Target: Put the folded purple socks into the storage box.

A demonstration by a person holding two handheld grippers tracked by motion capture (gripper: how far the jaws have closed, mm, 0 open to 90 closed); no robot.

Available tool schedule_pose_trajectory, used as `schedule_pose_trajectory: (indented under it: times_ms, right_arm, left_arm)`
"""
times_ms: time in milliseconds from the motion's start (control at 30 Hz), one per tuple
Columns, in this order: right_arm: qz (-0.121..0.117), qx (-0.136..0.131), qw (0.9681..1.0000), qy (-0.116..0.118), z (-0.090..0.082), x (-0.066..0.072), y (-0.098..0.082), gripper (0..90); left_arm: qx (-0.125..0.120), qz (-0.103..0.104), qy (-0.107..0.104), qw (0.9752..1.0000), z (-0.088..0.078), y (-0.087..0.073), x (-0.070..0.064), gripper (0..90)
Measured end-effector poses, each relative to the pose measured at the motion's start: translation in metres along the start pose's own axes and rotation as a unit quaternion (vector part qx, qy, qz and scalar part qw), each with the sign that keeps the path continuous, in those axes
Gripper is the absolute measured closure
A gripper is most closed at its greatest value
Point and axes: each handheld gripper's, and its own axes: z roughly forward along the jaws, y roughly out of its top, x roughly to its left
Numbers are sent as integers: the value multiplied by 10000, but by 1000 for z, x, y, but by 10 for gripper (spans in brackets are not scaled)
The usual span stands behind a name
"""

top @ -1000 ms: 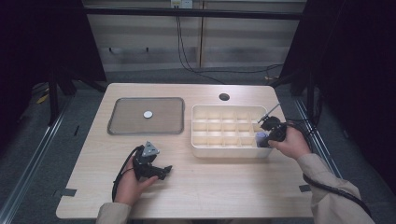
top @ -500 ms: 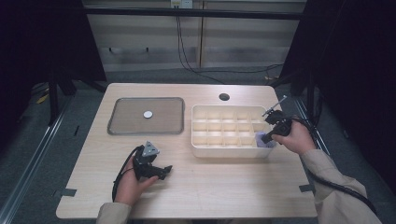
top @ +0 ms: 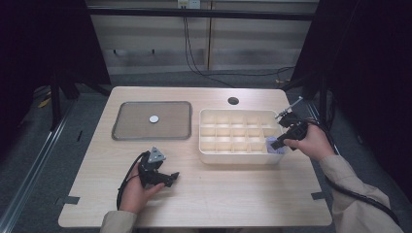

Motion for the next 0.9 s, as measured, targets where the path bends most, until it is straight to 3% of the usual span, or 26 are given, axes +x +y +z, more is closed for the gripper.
schedule_pose_trajectory:
  times_ms: [333, 900]
  right_arm:
    - [-85, -90, 9999, 32, -2, 5, 5, 396]
    - [-222, -94, 9996, 131, -4, 12, 4, 290]
  left_arm:
    - [-22, -47, -13, 10000, 0, 0, -1, 94]
    - [-5, -40, -16, 10000, 0, 0, 0, 94]
